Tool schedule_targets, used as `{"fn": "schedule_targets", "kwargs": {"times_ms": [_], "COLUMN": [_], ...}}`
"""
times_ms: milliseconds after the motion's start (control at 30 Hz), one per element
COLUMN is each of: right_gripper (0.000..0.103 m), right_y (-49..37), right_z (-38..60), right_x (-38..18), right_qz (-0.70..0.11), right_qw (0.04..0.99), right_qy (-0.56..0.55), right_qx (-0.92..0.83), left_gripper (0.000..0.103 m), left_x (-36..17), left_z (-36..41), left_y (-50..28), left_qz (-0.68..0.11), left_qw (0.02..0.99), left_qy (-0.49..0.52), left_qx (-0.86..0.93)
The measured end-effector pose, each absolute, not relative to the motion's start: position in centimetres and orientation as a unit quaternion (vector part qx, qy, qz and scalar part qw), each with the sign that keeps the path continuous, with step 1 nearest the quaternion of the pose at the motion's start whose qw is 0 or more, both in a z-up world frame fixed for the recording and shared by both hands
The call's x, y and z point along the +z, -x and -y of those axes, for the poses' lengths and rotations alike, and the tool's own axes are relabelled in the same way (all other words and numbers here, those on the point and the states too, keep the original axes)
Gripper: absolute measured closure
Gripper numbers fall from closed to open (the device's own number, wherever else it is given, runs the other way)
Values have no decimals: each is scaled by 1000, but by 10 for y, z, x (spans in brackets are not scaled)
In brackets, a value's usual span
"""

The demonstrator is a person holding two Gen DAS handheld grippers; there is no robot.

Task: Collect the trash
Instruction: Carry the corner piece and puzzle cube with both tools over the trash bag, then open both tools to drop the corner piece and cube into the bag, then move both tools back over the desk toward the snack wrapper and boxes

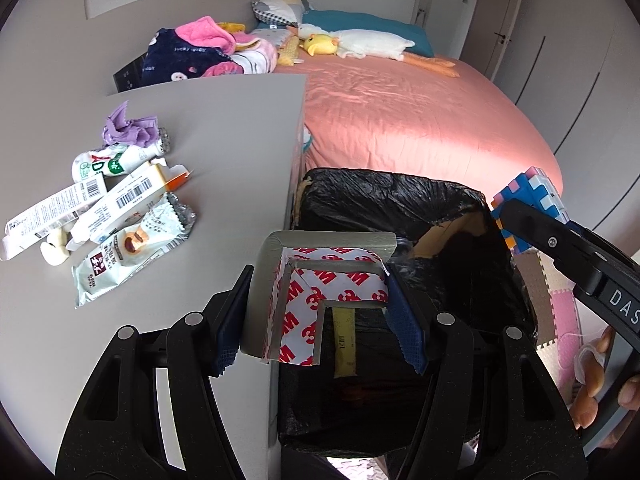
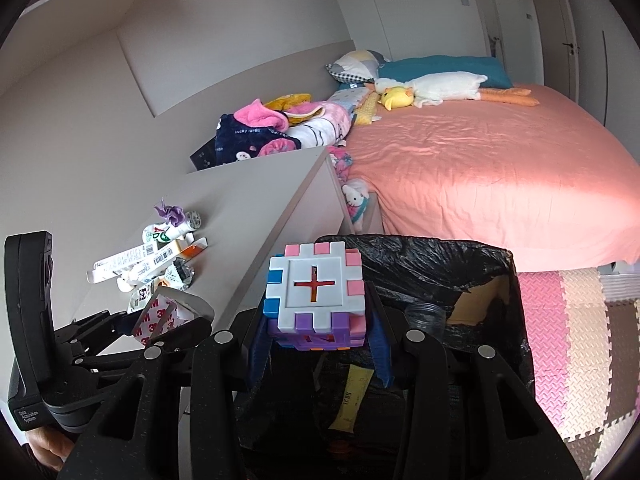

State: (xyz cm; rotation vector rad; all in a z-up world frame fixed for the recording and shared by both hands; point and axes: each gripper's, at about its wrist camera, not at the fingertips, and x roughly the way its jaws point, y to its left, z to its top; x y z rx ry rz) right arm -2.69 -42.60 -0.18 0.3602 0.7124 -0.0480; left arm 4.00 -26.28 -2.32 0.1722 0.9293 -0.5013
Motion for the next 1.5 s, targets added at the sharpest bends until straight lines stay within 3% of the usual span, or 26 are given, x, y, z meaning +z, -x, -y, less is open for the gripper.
{"fn": "schedule_targets", "kwargs": {"times_ms": [733, 767, 800, 833, 867, 1500], "right_gripper": [59, 50, 26, 19, 15, 15], "right_y": [36, 36, 38, 41, 44, 25], "right_z": [480, 482, 484, 487, 489, 459], "right_x": [-8, -7, -6, -4, -2, -14], "right_qz": [-346, -345, -339, -329, -323, -344], "right_qw": [912, 912, 913, 915, 915, 914], "right_qy": [-202, -201, -203, -205, -209, -194], "right_qx": [-82, -91, -103, -112, -119, -95], "left_gripper": [40, 37, 18, 7, 6, 6], "left_x": [-38, -38, -37, -35, -33, -38], "left_z": [322, 323, 323, 321, 320, 264], "left_y": [-33, -33, -32, -31, -31, -49], "left_qz": [-468, -468, -465, -456, -446, -446], "left_qw": [815, 812, 813, 822, 829, 845], "left_qy": [-97, -98, -99, -102, -105, -62], "left_qx": [-328, -336, -336, -327, -320, -288]}}
